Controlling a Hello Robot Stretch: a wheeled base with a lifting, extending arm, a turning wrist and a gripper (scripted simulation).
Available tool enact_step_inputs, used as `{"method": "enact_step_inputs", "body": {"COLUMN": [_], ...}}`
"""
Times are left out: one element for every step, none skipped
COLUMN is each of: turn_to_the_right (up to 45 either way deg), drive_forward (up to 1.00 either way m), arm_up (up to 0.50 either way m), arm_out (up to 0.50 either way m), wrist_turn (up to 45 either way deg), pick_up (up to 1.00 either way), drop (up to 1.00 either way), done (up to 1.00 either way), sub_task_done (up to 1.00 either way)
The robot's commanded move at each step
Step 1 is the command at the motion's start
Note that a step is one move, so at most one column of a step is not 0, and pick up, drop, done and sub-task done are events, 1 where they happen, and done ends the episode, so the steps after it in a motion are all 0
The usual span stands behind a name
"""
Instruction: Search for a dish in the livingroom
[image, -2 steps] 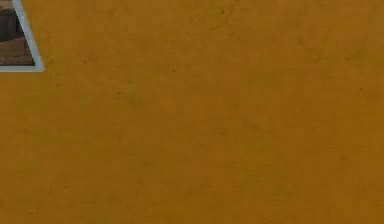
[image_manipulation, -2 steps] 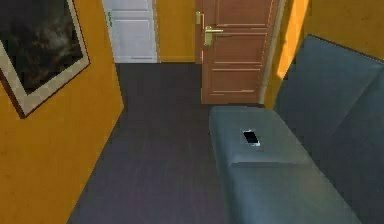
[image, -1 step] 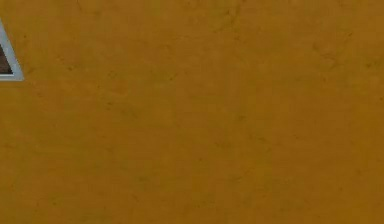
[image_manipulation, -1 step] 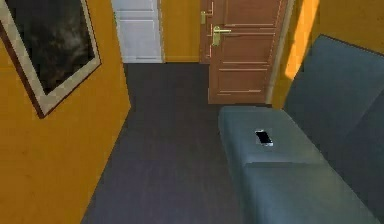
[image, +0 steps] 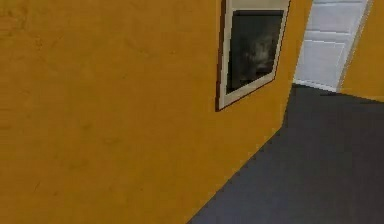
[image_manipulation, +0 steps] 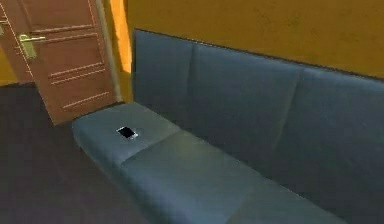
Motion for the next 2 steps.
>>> {"method": "enact_step_inputs", "body": {"turn_to_the_right": [39.0, 0.0], "drive_forward": [0.00, 1.00], "arm_up": [0.00, 0.00], "arm_out": [0.00, 0.00], "wrist_turn": [0.0, 0.0], "pick_up": [0.00, 0.00], "drop": [0.00, 0.00], "done": [0.00, 0.00], "sub_task_done": [0.00, 0.00]}}
